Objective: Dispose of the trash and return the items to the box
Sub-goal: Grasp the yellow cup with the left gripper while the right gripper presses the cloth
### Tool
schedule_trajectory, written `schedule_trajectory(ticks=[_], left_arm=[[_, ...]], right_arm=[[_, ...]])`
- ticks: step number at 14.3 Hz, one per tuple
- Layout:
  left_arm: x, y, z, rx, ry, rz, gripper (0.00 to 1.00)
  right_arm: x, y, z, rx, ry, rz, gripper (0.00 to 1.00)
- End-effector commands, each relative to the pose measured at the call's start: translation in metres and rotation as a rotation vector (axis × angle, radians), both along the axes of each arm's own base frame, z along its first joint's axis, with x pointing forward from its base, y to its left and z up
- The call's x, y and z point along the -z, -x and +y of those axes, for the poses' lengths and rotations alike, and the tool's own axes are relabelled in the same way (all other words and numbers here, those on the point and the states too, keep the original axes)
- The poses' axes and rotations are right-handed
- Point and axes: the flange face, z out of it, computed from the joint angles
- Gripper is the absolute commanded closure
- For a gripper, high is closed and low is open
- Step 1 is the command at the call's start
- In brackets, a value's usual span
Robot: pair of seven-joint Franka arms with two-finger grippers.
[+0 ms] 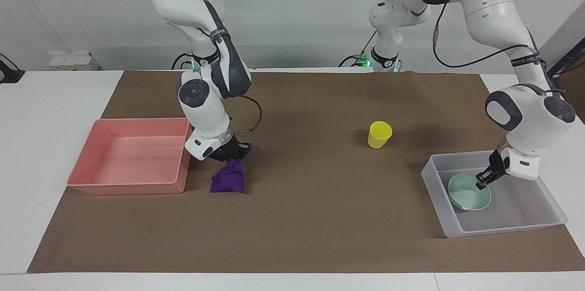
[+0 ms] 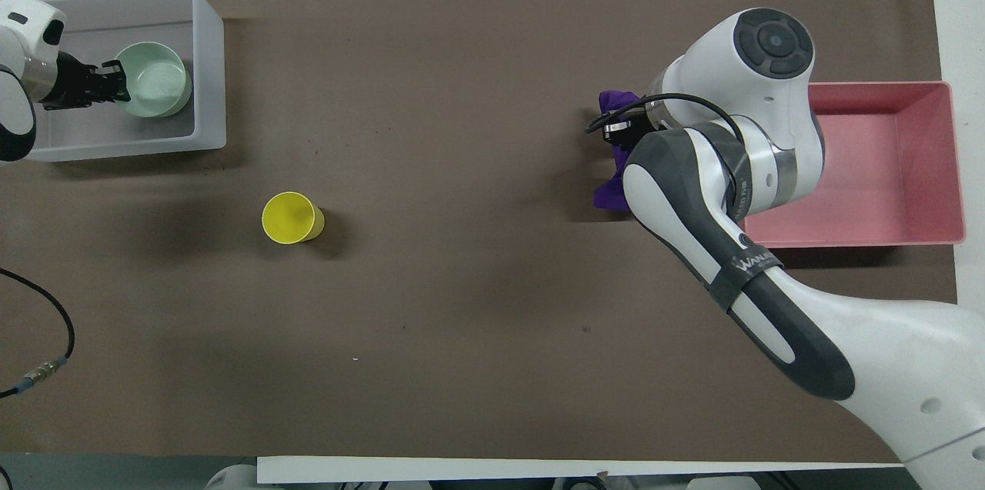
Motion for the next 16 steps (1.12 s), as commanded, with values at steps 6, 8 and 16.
schedule_trajectory(ticks=[6, 8, 16], left_arm=[[-0.164, 0.06, -0.075, 0.095, 0.044, 0.119, 0.01], [-0.156, 0.102, -0.119, 0.101, 0.043, 0.197, 0.01], [-0.054, 0.207, -0.206, 0.094, 0.033, 0.185, 0.01]], right_arm=[[-0.109, 0.03, -0.096, 0.044, 0.057, 0.011, 1.0], [-0.108, 0.032, -0.146, 0.015, 0.058, 0.033, 0.99], [-0.032, 0.051, -0.245, 0.011, 0.048, 0.041, 0.99]])
